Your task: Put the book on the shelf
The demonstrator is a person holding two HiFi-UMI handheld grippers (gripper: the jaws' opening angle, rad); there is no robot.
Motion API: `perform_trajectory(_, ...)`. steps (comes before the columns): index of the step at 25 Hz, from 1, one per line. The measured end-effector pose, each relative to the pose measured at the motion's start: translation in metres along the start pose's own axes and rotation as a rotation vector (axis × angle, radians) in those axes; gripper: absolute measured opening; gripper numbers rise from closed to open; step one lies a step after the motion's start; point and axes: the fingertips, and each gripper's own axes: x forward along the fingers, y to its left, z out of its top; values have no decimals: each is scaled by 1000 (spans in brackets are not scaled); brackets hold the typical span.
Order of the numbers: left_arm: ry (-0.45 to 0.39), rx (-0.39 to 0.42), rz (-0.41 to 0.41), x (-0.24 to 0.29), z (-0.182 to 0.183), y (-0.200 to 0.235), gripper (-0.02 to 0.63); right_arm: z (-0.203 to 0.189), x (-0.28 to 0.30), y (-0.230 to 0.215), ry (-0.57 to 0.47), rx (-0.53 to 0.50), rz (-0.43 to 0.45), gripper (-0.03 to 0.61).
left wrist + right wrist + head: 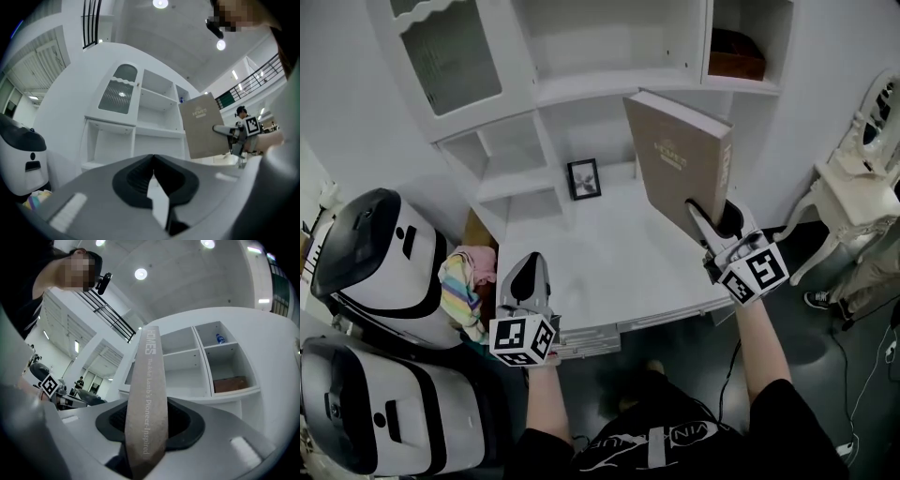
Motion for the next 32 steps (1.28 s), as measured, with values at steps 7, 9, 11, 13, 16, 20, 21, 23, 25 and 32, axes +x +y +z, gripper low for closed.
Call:
perform_trajectory(7,-17,17,10,38,23,21,0,39,75,-29,-52,-201,52,173)
perform_trajectory(9,-20,23,7,50,28,26,0,49,94,-35,-68,-243,69,173)
perform_trajectory(11,-25,27,11,62,33,31,0,58,110,-40,-82,-278,88,173)
perform_trajectory(13,-36,26,13,75,38,34,0,66,124,-47,-99,-308,101,173)
perform_trajectory(16,-52,25,1,98,44,35,0,79,144,-61,-121,-364,106,173)
perform_trajectory(20,-64,18,-4,127,46,37,0,91,172,-80,-128,-463,105,173)
perform_trajectory(21,-63,14,-1,133,45,37,0,90,179,-85,-118,-495,107,173)
perform_trajectory(23,-60,9,2,147,43,35,0,85,193,-98,-82,-585,110,173)
perform_trajectory(25,-58,10,7,160,43,34,0,81,208,-107,-50,-676,114,173)
perform_trajectory(32,-33,15,46,186,33,39,0,44,254,-115,67,-893,176,176)
